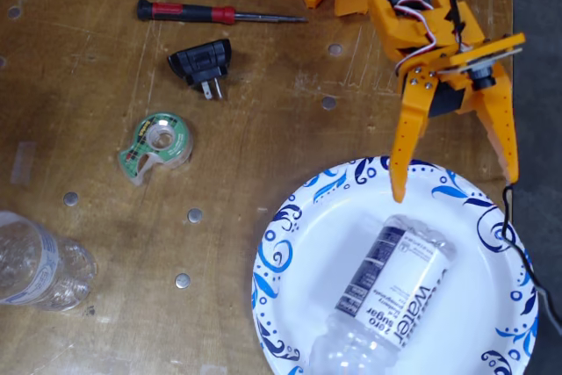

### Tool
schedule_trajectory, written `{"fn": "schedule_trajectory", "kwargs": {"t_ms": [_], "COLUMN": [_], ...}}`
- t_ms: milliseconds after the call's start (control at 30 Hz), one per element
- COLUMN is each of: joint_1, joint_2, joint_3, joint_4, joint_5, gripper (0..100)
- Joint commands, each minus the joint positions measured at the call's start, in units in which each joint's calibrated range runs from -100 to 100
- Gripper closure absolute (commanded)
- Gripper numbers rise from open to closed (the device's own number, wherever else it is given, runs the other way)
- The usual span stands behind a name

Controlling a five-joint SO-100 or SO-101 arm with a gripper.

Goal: Move the bottles to the plate

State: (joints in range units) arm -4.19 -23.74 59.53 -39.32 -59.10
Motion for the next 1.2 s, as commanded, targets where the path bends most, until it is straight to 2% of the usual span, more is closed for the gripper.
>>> {"fn": "schedule_trajectory", "kwargs": {"t_ms": [0, 167, 333, 667, 767, 1000, 1167], "joint_1": [2.1, 8.0, 16.4, 31.5, 34.1, 42.0, 46.6], "joint_2": [-4.3, -9.2, -15.6, -15.6, -11.6, 4.9, 20.4], "joint_3": [-0.3, -1.9, -6.5, -23.0, -30.4, -44.9, -57.4], "joint_4": [0.3, 6.3, 19.0, 39.7, 44.0, 44.5, 43.5], "joint_5": [-1.0, -1.0, -0.9, -0.8, 1.2, 3.1, 3.2], "gripper": [73, 88, 99, 99, 99, 98, 85]}}
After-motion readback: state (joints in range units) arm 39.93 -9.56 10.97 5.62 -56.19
